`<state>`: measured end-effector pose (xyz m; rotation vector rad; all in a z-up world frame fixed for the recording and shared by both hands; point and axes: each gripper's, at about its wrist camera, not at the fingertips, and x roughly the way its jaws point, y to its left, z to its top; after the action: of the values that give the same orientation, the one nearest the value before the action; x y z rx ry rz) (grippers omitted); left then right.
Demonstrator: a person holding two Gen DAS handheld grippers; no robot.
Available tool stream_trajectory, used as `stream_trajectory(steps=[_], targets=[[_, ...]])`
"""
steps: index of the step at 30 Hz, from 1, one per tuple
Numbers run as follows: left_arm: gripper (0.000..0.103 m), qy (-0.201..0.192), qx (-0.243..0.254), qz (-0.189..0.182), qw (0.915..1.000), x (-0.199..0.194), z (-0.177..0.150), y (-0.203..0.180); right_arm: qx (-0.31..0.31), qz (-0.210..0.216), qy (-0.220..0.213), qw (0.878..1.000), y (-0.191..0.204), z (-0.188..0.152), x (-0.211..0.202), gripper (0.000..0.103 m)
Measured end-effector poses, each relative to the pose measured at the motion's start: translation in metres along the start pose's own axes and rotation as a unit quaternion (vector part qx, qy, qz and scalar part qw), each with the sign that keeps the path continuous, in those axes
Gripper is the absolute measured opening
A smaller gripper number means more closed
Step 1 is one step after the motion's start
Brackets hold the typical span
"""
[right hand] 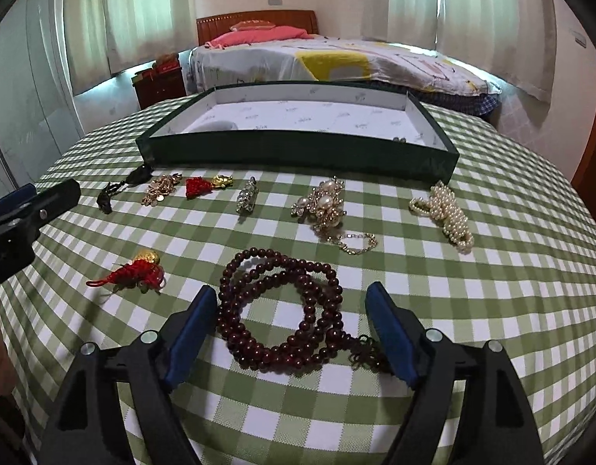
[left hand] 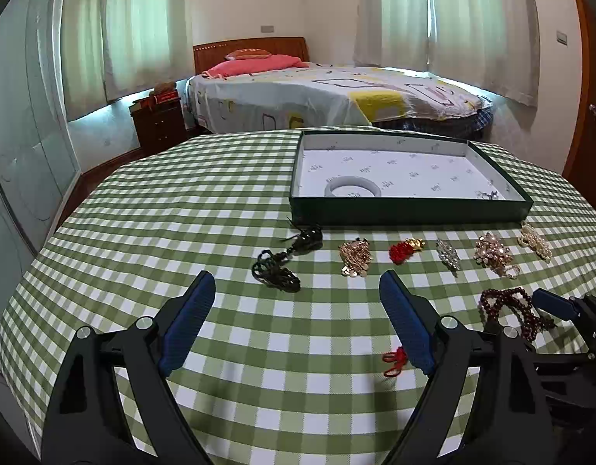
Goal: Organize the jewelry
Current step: 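Grasp the dark red bead bracelet with the right tool while the left tool grasps the red tassel, then carry the bead bracelet and red tassel into the box and release both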
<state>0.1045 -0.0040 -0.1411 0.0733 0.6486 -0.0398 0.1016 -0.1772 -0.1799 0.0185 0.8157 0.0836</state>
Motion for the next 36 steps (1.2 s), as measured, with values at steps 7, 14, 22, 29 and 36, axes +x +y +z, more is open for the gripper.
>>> stream_trajectory(steps=[7,14,22,29,36], targets=[[0.085,0.016,0.011,-0.026,0.9995,0.001,-0.009,-0.014,0.005,0.005,-0.01,1.0,-0.009,-0.002,-0.005,0.018],[0.085,0.02,0.033,-0.041,0.9984,0.0,-0.015,-0.032,0.013,0.009,-0.017,1.0,-0.021,-0.003,-0.011,0.012],[0.07,0.047,0.055,-0.051,0.9961,0.01,-0.023,-0.05,0.052,0.006,-0.025,0.998,-0.048,-0.005,-0.019,0.012],[0.049,0.069,0.055,-0.079,0.993,0.017,-0.03,-0.053,0.063,0.015,-0.025,0.998,-0.053,-0.007,-0.018,0.012],[0.016,0.067,0.052,-0.13,0.9879,0.017,-0.031,-0.052,0.063,0.016,-0.024,0.998,-0.052,-0.008,-0.017,0.012]])
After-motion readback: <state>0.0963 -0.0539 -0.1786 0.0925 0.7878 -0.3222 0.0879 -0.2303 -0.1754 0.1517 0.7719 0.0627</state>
